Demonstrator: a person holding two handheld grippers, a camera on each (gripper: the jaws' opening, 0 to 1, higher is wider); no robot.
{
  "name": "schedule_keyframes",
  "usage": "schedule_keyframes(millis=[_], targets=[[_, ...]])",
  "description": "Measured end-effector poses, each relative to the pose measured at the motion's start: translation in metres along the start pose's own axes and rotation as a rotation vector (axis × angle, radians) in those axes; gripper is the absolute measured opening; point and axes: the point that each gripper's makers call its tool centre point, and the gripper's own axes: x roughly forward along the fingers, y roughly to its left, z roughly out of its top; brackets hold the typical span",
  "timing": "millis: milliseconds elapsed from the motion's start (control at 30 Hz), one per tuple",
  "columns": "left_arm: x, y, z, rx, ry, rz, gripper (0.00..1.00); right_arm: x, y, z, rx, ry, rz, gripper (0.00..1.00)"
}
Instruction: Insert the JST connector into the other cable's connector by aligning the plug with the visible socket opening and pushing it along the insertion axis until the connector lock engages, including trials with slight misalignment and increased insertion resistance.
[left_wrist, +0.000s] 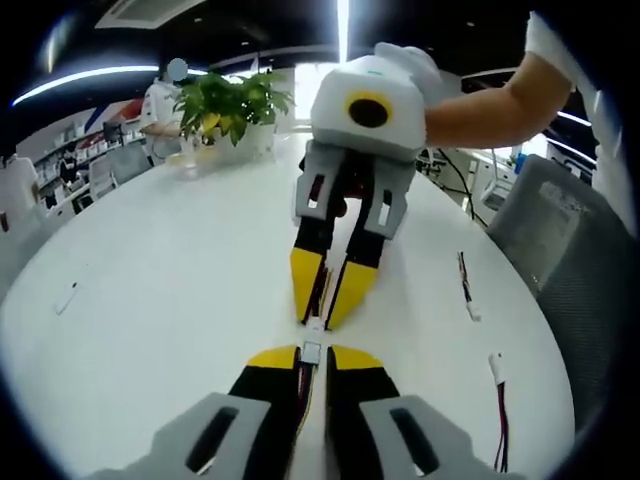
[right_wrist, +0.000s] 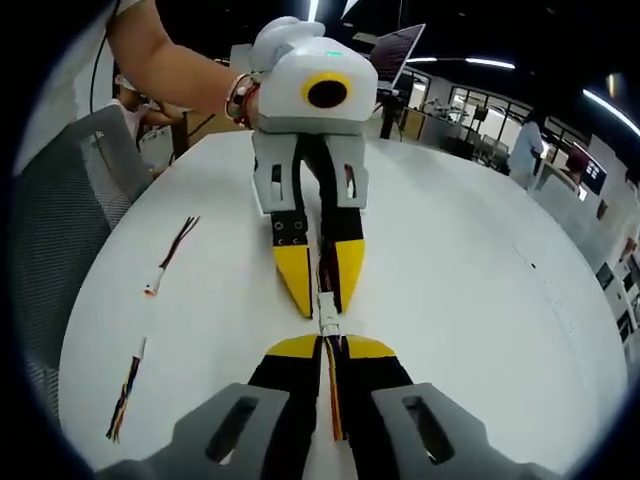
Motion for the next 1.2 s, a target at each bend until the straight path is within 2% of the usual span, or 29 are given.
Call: schedule_keyframes(millis=[300,600,767,1033,1200], targets=[[-0.0002,0.0002,0.0001,0.007,0.004,0.004,0.06,0.0007,-0.0006,-0.0011,0.014,0.003,-0.002,0.06],[-0.0001,-0.0017,0.0008,-0.012,-0.009,0.001,0.09,-0.0012,-0.0023,-0.0029,0.032,0.009,-0.008,0.11],[0.0004,-0.0040,0.0012,-0.034,-0.016,-0.005,0.19,-0.0022,-0.0053,-0.0043,0.047,0.013,-0.019,0.16],[-0.0002,-0.0022,0.0011,-0.062,-0.032,0.006,0.26,-0.0028,-0.0082,-0.0047,0.057,0.016,-0.030,0.23],[-0.0020,-0.0010,0.0002,-0.085,-0.029,0.017,0.39,-0.0033,-0.0092,-0.0049,0.052,0.023,-0.038,0.27]])
